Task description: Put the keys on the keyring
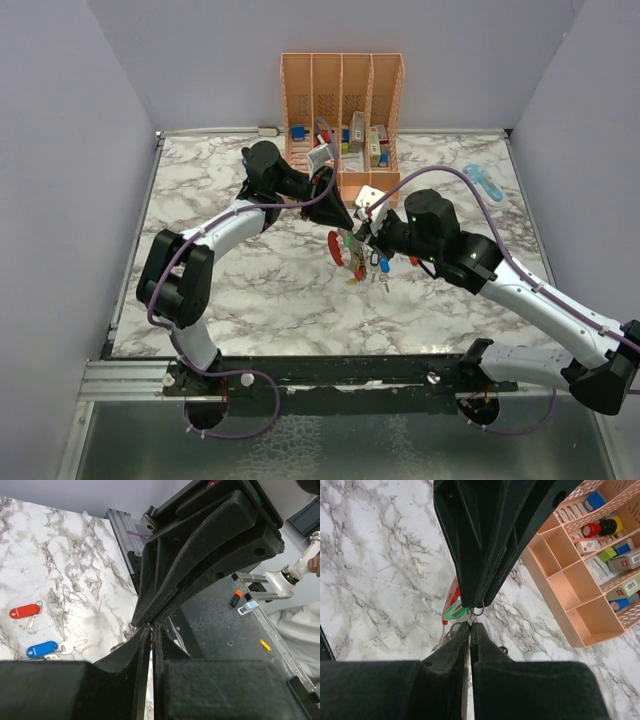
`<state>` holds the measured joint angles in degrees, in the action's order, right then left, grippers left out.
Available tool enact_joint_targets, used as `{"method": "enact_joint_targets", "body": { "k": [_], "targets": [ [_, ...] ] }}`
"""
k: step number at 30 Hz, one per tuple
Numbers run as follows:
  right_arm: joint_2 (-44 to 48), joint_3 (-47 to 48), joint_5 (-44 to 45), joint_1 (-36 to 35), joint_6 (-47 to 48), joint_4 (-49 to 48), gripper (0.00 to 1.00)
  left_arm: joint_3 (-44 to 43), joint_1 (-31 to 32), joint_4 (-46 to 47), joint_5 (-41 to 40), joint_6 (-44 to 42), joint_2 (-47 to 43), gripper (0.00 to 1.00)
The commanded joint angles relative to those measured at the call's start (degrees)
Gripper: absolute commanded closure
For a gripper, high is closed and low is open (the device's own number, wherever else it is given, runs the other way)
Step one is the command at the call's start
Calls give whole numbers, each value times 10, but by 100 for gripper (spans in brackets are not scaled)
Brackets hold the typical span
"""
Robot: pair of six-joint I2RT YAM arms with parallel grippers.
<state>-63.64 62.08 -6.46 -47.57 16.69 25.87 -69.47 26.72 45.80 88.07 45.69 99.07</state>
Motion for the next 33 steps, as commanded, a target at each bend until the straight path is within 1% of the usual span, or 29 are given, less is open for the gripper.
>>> {"method": "enact_joint_targets", "body": {
  "k": [1,3,5,7,11,13,18,22,29,33],
  "targets": [
    [18,20,14,-3,-2,-28,99,5,2,93,45,85,21,92],
    [20,22,11,-3,-2,-26,99,2,2,129,49,125,32,92],
    [24,23,9,-3,0,-26,99,8,2,190,51,175,38,93],
    [30,20,4,-4,2,-29,99,14,2,226,51,199,39,94],
    [40,18,-4,-5,12,-31,99,19,2,237,50,224,44,97],
    [43,19,-10,-5,17,-31,99,23,2,265,49,249,46,100],
    [44,22,-24,-10,30,-26,99,21,2,326,52,319,53,100],
    [52,20,-8,-18,38,-32,99,10,3,330,55,351,59,100],
    [71,-7,10,-29,39,-76,99,-1,3,342,61,421,65,100],
    [78,-22,16,-37,44,-95,99,-12,3,400,64,501,77,100]
  ]
}}
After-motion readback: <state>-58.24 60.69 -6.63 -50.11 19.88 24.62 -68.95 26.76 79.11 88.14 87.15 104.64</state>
